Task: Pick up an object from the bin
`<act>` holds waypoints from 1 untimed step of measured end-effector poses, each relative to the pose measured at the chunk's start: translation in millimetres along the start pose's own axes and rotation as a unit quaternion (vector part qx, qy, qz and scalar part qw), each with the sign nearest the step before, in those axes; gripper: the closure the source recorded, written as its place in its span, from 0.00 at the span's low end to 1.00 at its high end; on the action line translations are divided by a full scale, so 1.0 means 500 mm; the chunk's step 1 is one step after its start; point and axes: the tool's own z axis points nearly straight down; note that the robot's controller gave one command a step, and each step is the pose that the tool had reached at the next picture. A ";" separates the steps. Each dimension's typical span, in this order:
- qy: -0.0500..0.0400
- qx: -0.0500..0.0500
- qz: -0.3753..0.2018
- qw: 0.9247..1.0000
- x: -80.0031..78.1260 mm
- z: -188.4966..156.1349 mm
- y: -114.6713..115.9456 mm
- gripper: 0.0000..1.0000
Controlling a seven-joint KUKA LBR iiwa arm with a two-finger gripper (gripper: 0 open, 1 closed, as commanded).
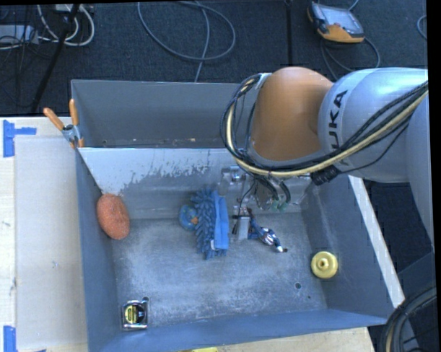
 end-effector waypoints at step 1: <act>-0.004 0.000 0.000 1.000 -0.003 -0.010 0.000 0.00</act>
Offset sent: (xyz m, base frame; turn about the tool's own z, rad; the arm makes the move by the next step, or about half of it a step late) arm -0.0165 0.0072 -0.0917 -0.0656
